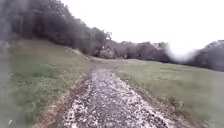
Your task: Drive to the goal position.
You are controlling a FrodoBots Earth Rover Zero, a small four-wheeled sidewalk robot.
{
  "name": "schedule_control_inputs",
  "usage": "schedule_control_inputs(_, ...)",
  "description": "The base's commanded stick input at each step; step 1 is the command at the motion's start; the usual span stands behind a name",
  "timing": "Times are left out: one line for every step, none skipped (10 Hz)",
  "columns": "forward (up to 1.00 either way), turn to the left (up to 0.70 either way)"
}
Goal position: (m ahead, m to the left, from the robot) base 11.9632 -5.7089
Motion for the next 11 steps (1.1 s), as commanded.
schedule_control_inputs(0.70,0.00)
schedule_control_inputs(0.70,0.00)
schedule_control_inputs(0.70,0.00)
schedule_control_inputs(0.70,0.00)
schedule_control_inputs(0.70,0.00)
schedule_control_inputs(0.70,0.00)
schedule_control_inputs(0.70,0.00)
schedule_control_inputs(0.70,0.00)
schedule_control_inputs(0.70,0.00)
schedule_control_inputs(0.70,0.00)
schedule_control_inputs(0.70,0.00)
